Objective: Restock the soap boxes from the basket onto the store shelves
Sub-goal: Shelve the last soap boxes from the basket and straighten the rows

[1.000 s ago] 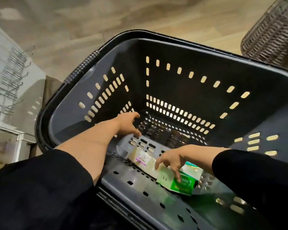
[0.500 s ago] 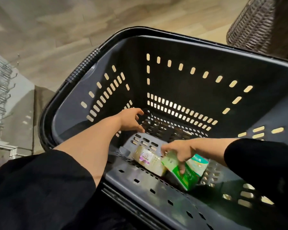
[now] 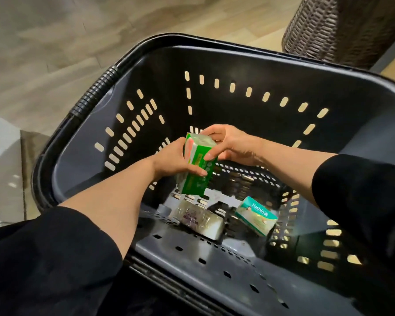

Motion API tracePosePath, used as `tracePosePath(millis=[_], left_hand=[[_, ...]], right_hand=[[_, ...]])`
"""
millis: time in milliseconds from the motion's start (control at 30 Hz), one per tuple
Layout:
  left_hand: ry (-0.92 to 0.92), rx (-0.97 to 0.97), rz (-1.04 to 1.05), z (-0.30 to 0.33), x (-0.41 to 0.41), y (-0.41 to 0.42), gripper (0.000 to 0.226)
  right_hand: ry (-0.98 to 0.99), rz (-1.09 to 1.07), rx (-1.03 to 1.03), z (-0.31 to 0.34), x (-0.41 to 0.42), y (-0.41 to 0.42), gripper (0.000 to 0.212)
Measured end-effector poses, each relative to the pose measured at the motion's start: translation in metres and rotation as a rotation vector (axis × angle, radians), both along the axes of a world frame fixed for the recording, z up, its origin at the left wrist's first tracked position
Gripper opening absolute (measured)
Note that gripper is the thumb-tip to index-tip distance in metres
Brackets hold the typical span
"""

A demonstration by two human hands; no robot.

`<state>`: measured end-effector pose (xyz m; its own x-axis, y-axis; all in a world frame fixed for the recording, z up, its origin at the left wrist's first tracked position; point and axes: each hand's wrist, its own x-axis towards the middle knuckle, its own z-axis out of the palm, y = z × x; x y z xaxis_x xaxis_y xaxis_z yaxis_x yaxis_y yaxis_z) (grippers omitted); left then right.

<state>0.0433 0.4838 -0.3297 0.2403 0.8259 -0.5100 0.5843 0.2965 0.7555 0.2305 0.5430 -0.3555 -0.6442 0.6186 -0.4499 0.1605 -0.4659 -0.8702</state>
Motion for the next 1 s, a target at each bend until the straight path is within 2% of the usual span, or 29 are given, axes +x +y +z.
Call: tracePosePath(millis=[167, 233, 300, 400, 567, 700, 767, 867, 933, 1000], left_hand=[[0.237, 0.056, 0.021, -0.005, -0.008, 0.006, 0.08], [0.329, 0.065, 0.045, -0.005, -0.012, 0.009, 0.08], [0.435, 0.074, 0.066, -0.006, -0.016, 0.012, 0.079], [0.564, 0.065, 0.08, -0.006, -0.021, 0.014, 0.074], [0.552, 0.007, 0.144, -0.007, -0.026, 0.015, 0.078], [0.52, -0.011, 0.155, -0.009, -0.024, 0.018, 0.079], [0.499, -0.012, 0.161, -0.009, -0.023, 0.02, 0.078], [0.504, -0.002, 0.176, -0.011, -0.023, 0.021, 0.079], [0.513, 0.002, 0.18, -0.011, -0.023, 0.022, 0.079], [0.508, -0.002, 0.178, -0.011, -0.022, 0.022, 0.079]], right_hand=[[-0.126, 0.044, 0.029, -0.017, -0.002, -0.004, 0.08], [-0.333, 0.175, 0.085, -0.036, 0.002, -0.017, 0.079], [-0.58, 0.396, 0.165, -0.057, 0.002, -0.035, 0.073], [-0.704, 0.603, 0.261, -0.088, -0.016, -0.072, 0.079], [-0.735, 0.568, 0.549, -0.143, -0.031, -0.123, 0.091], [-0.772, 0.639, 0.742, -0.151, -0.025, -0.119, 0.094], [-0.755, 0.634, 0.811, -0.147, -0.027, -0.116, 0.091], [-0.839, 0.55, 0.825, -0.149, -0.03, -0.116, 0.095], [-0.911, 0.538, 0.765, -0.154, -0.034, -0.117, 0.086], [-0.944, 0.524, 0.72, -0.155, -0.038, -0.112, 0.063]])
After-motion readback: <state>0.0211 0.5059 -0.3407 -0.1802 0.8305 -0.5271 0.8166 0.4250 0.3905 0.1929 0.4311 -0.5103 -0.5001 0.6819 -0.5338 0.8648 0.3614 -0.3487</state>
